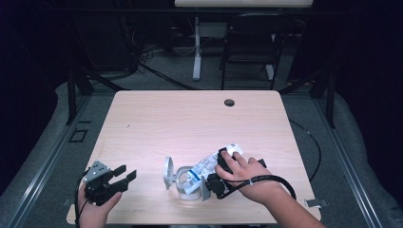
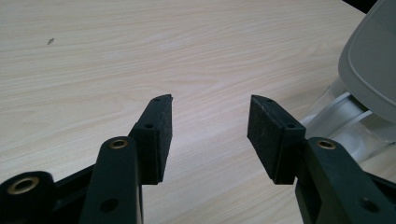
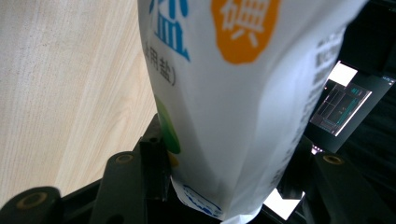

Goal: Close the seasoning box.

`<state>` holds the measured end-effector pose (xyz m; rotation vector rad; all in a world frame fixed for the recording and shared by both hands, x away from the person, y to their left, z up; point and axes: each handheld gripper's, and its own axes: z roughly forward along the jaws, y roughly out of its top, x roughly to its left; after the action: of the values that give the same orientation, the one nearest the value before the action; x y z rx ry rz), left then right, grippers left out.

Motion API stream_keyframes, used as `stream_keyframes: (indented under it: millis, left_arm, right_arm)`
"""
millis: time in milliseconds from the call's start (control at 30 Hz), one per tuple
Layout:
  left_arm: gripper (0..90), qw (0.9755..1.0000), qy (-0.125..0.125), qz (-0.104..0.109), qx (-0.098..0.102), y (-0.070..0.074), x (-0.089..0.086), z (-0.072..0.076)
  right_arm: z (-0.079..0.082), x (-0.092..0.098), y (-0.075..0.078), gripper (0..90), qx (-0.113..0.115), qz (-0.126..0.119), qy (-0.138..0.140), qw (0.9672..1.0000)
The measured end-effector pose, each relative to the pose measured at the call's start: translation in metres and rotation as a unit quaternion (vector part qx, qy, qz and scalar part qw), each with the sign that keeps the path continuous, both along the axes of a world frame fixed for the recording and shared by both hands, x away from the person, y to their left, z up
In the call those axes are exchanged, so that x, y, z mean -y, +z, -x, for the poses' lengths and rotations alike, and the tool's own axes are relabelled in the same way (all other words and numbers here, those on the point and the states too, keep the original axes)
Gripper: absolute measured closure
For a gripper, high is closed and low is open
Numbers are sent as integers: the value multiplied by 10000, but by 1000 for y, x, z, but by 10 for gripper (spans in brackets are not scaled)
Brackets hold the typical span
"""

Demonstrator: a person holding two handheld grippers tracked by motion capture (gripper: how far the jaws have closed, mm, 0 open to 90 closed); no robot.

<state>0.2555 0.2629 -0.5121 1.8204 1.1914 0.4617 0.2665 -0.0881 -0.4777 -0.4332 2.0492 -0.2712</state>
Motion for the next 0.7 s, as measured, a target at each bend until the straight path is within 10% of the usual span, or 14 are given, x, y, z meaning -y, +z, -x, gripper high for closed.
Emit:
stream_keyframes:
  millis: [700]
  left_arm:
    - [505, 10000, 4, 6, 3, 0, -1, 0]
  right_arm:
    - [0, -1, 1, 496, 32, 63, 12, 10000]
